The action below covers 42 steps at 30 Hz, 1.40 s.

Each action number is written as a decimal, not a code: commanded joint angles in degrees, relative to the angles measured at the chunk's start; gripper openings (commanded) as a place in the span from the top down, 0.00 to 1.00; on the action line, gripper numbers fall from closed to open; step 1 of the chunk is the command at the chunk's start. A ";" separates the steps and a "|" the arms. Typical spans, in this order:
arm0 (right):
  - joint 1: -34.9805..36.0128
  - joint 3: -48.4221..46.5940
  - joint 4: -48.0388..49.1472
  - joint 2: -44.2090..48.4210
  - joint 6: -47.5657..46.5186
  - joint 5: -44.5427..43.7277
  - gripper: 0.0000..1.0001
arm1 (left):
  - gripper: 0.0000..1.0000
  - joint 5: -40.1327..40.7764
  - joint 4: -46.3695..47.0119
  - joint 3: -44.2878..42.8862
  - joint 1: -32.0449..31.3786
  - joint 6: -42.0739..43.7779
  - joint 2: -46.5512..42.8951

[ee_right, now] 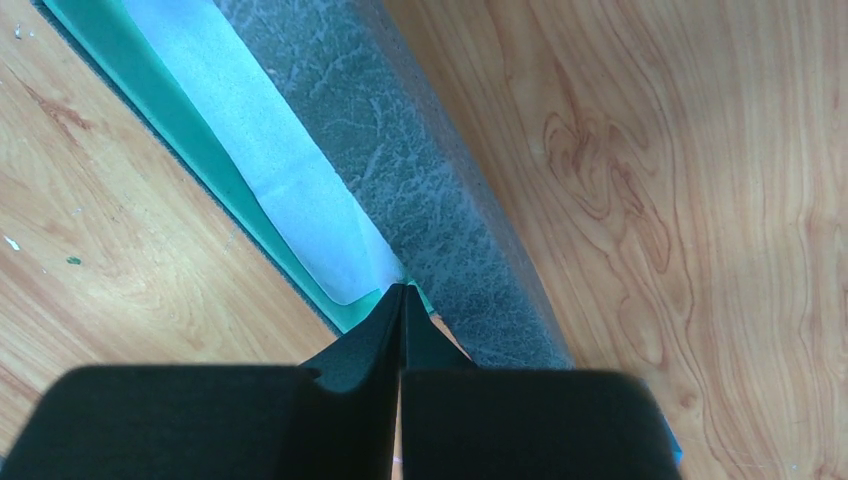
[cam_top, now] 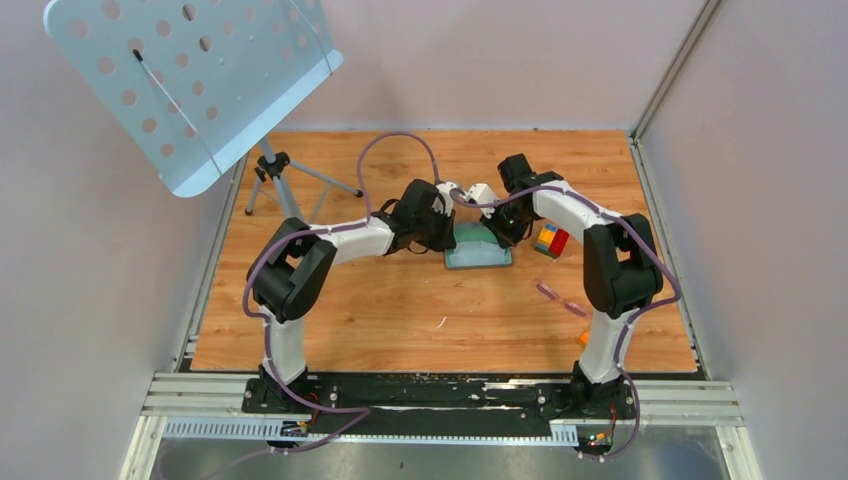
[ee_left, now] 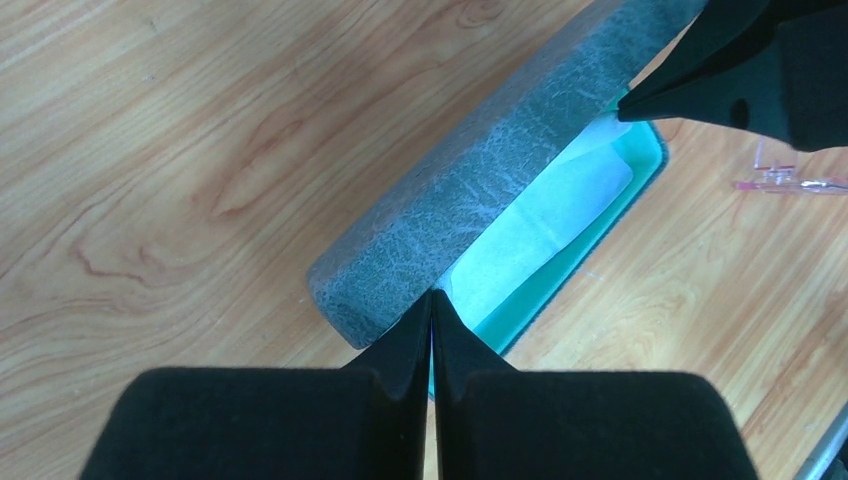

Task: Organize the sunglasses
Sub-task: Place the glasses cleaning cloth in the sunglasses case.

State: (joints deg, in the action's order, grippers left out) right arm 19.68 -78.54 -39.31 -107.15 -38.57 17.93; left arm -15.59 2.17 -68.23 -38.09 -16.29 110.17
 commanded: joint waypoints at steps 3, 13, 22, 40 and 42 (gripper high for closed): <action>-0.79 -1.40 0.46 -0.87 1.28 -0.26 1.00 | 1.00 1.66 -1.41 -2.05 -0.58 1.07 1.17; -0.83 -0.70 -0.57 3.22 1.70 0.20 1.00 | 1.00 0.39 1.10 0.96 -0.67 -0.87 -3.16; -0.56 2.75 -2.90 11.94 2.75 1.91 1.00 | 1.00 0.35 1.62 5.26 -2.60 -1.47 -9.59; 1.68 13.58 -6.87 24.26 5.56 5.68 1.00 | 1.00 1.91 1.14 13.61 -7.33 -4.17 -19.96; 1.97 14.46 -6.48 23.70 6.19 6.22 1.00 | 1.00 1.75 0.51 13.54 -7.42 -4.14 -19.26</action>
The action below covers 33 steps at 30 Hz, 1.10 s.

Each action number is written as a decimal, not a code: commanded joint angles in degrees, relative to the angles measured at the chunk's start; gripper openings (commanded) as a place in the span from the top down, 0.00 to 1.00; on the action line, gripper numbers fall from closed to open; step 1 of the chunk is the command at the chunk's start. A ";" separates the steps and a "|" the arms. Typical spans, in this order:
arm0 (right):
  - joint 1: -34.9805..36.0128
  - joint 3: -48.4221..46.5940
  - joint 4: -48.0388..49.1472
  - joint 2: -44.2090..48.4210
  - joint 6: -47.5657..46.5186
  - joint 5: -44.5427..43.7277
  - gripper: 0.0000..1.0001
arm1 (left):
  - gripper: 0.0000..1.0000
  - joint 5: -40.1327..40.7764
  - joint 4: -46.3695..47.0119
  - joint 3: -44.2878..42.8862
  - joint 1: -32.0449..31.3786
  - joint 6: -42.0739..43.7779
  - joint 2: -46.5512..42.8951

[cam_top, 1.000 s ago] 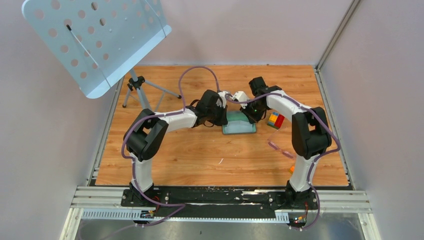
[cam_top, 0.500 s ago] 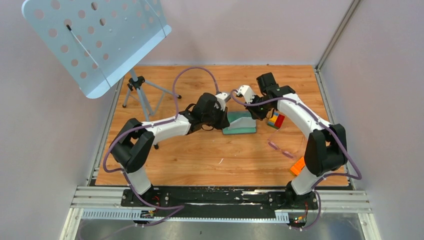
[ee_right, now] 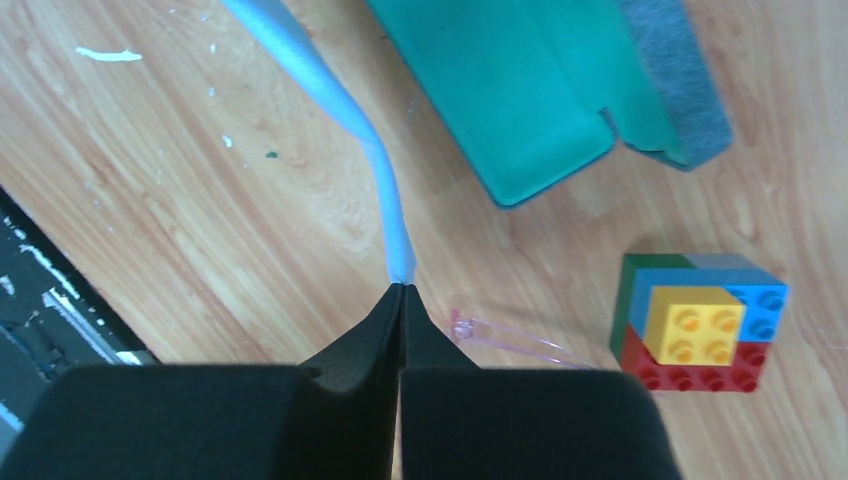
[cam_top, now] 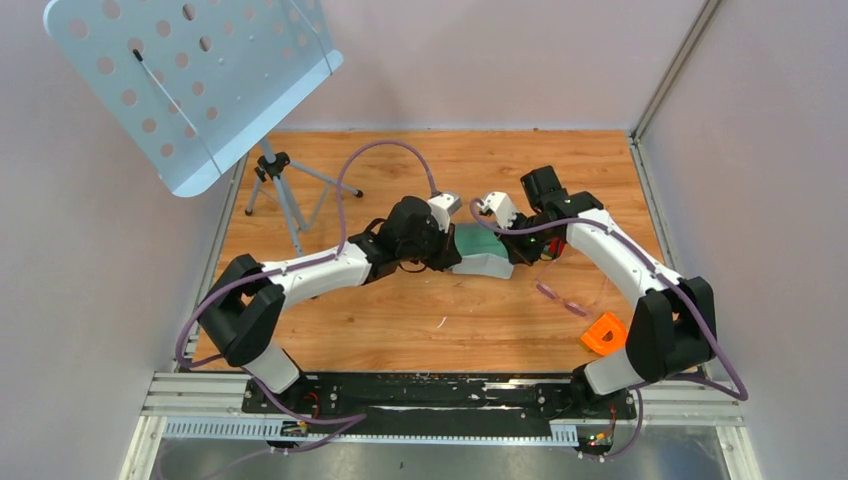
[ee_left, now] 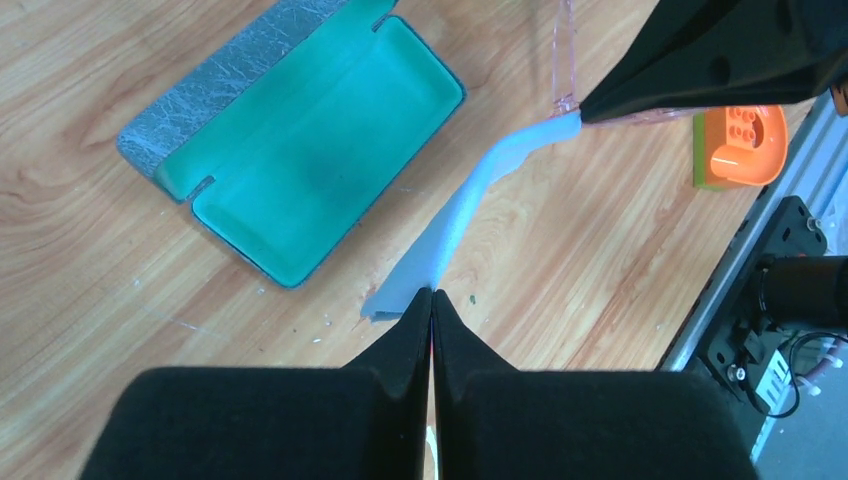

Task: Organize the sunglasses
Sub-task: Place the glasses cleaning cloth in the sunglasses case.

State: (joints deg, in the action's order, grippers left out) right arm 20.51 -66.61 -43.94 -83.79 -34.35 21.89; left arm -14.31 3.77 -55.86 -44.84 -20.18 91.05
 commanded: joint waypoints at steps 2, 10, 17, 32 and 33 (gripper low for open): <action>1.28 2.93 -1.29 -0.67 2.30 2.54 1.00 | 1.00 0.35 -1.14 1.13 -0.74 -0.37 0.85; 1.28 1.79 1.92 -6.31 2.21 -0.90 1.00 | 1.00 1.00 -1.57 -0.72 -0.72 0.26 5.95; 1.28 -1.93 2.83 -11.52 1.76 -2.26 1.00 | 1.00 2.81 -1.42 -3.88 -0.69 0.91 9.73; 1.28 -6.35 5.13 -17.72 1.53 -4.92 1.00 | 1.00 8.57 -4.08 -9.57 -0.60 4.97 13.92; 1.28 -6.45 5.22 -17.92 1.55 -4.90 1.00 | 1.00 9.25 -4.04 -9.47 -0.60 5.13 13.82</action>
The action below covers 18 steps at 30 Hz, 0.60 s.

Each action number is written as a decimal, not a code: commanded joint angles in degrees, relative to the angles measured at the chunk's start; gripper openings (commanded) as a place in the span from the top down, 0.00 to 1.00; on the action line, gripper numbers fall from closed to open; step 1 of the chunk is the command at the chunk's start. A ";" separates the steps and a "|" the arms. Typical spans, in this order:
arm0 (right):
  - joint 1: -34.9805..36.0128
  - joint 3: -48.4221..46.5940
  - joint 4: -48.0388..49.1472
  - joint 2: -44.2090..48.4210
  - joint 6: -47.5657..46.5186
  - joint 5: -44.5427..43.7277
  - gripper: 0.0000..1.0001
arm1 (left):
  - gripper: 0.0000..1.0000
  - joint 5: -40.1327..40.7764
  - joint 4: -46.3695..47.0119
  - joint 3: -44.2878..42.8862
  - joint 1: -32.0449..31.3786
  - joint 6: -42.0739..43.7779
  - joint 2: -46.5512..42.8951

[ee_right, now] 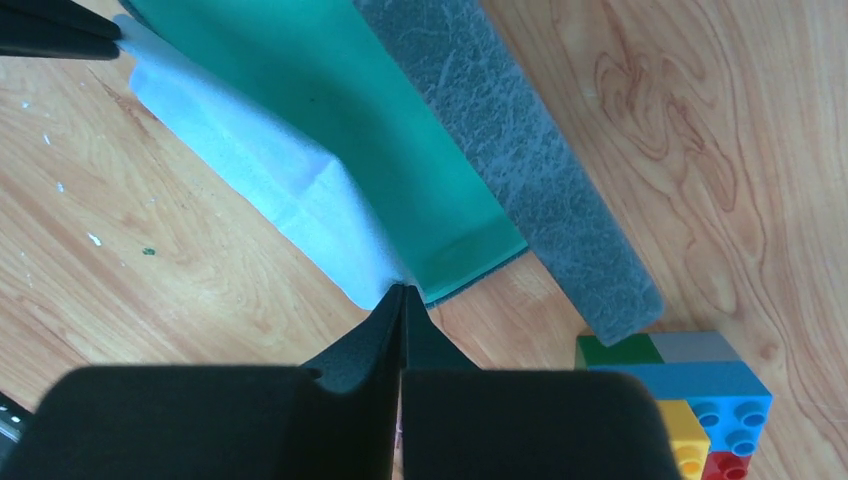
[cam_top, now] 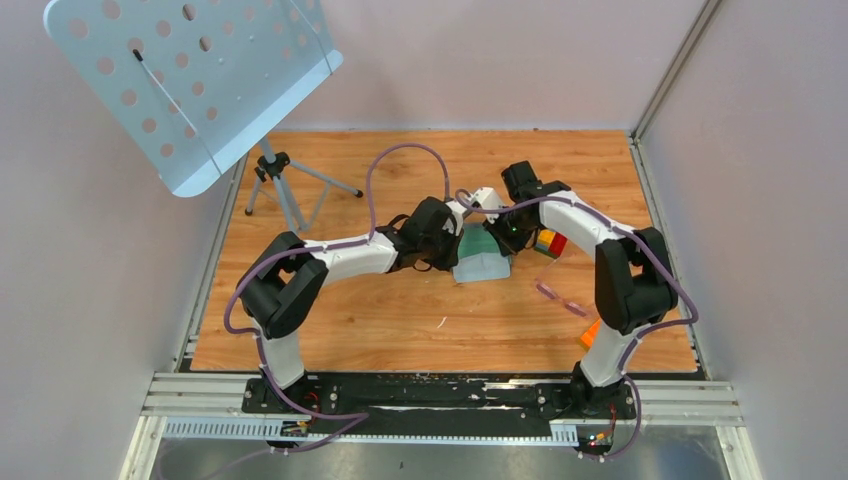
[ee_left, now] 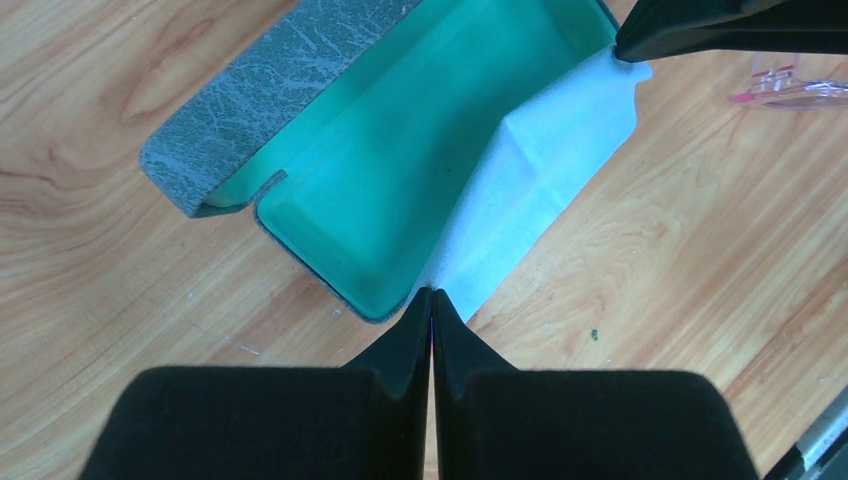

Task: Organize the sunglasses
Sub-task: Place the glasses cleaning cloth in the sunglasses case.

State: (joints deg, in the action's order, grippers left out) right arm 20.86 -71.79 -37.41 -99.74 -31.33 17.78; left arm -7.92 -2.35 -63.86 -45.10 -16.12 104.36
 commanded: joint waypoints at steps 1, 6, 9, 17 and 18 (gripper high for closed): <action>0.93 -1.45 -1.20 -2.17 -1.46 -0.86 1.00 | 1.00 3.58 2.09 -1.45 -0.34 1.31 0.42; 0.93 -2.14 -1.04 -2.91 -1.47 -1.32 1.00 | 1.00 4.49 3.32 -1.57 -0.25 1.72 0.52; 0.89 -2.75 -1.00 -3.13 -1.53 -1.51 1.00 | 1.00 4.78 4.34 -1.54 -0.18 1.29 0.70; 0.85 -4.24 -0.91 -4.51 -1.39 -1.87 1.00 | 1.00 5.88 4.32 -2.92 0.01 1.10 1.85; 0.83 -4.38 -0.91 -4.68 -1.37 -1.81 1.00 | 1.00 5.90 3.95 -3.30 0.01 1.16 2.12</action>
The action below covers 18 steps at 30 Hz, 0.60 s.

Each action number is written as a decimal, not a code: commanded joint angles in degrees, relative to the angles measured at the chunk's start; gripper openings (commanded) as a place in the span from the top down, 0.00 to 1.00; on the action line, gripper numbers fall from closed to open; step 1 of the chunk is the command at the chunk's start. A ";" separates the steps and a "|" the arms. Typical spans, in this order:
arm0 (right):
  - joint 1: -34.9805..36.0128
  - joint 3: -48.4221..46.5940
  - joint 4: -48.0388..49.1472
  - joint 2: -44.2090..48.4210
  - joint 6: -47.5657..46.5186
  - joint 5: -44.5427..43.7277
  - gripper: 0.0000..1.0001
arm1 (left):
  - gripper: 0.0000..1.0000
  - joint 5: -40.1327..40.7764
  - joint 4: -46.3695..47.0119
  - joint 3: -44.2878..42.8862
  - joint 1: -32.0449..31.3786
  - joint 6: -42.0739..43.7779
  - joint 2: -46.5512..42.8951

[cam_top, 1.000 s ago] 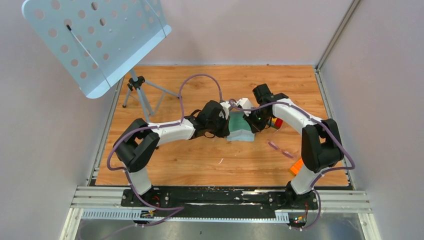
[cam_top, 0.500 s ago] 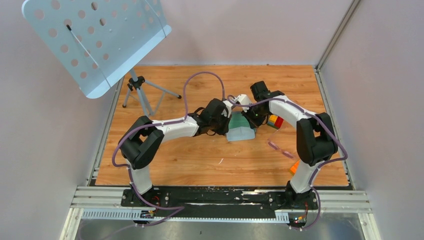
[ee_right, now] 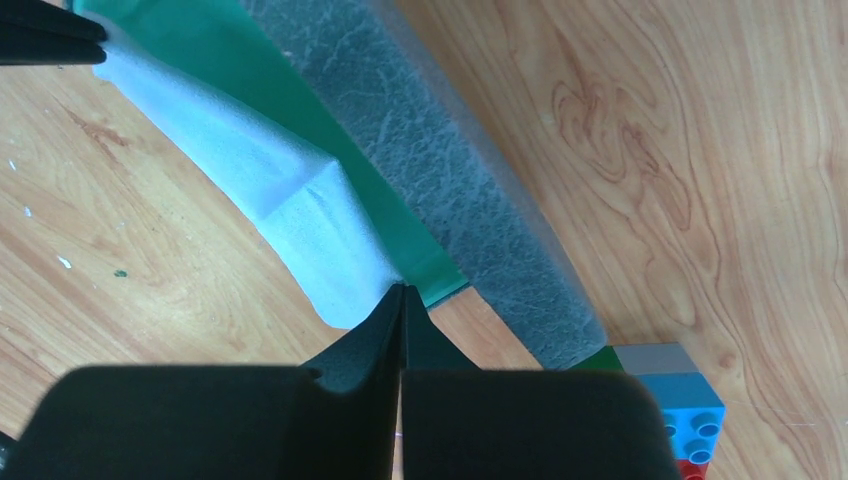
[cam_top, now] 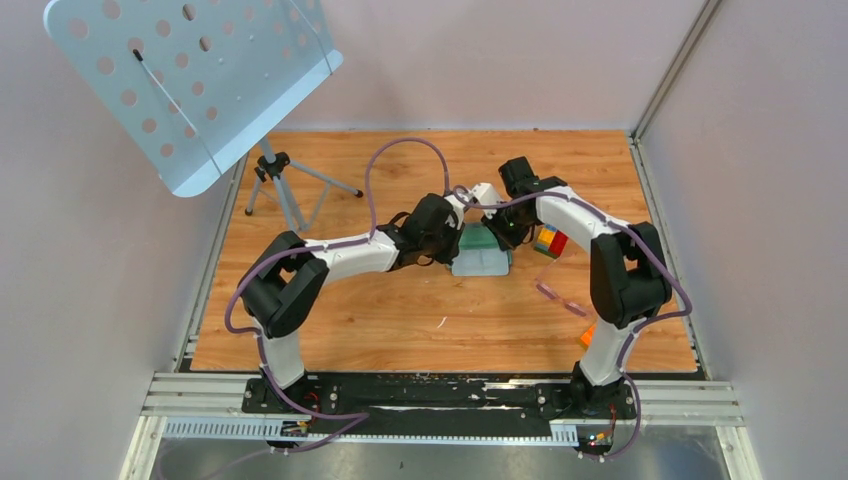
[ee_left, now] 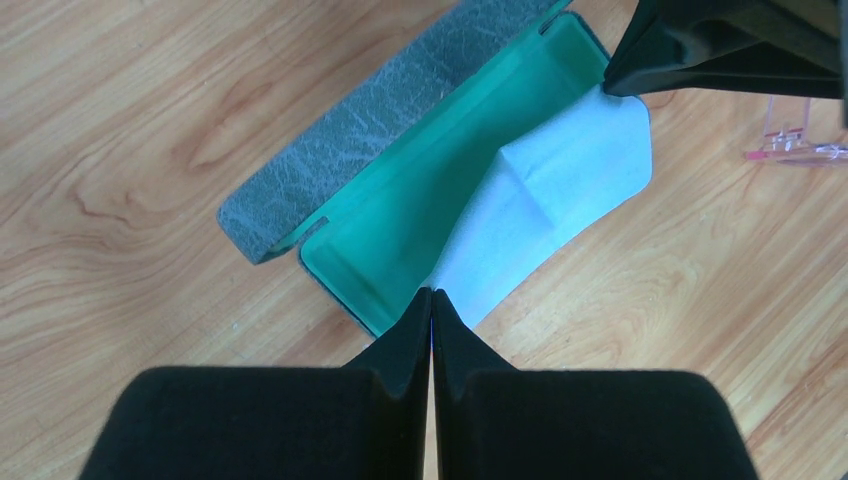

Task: Organize the sunglasses
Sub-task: Place the glasses cleaning cloth in the sunglasses case.

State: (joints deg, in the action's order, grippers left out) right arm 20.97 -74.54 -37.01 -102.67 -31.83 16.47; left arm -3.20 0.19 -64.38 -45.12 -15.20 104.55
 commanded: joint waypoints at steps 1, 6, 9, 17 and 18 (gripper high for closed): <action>0.78 -1.59 -1.18 -1.87 -0.94 -0.55 1.00 | 1.00 1.10 1.05 -3.11 0.04 0.32 2.27; 0.69 -1.97 -0.92 -2.57 -0.89 -0.57 1.00 | 1.00 2.02 0.93 -3.38 0.04 0.55 2.49; 0.67 -2.30 -0.63 -2.91 -0.91 -0.69 1.00 | 1.00 2.47 0.66 -3.68 0.12 0.89 2.86; 0.64 -3.50 -0.16 -4.26 -0.55 -0.73 1.00 | 1.00 3.04 0.08 -5.12 0.17 1.36 3.88; 0.65 -3.60 -0.14 -4.35 -0.58 -0.74 1.00 | 1.00 3.06 0.08 -5.18 0.20 1.39 3.82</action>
State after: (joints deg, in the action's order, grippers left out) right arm 20.93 -76.71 -35.90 -105.95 -31.05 15.20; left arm -0.84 -0.67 -67.33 -45.08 -14.94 107.26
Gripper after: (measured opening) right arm 0.004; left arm 0.004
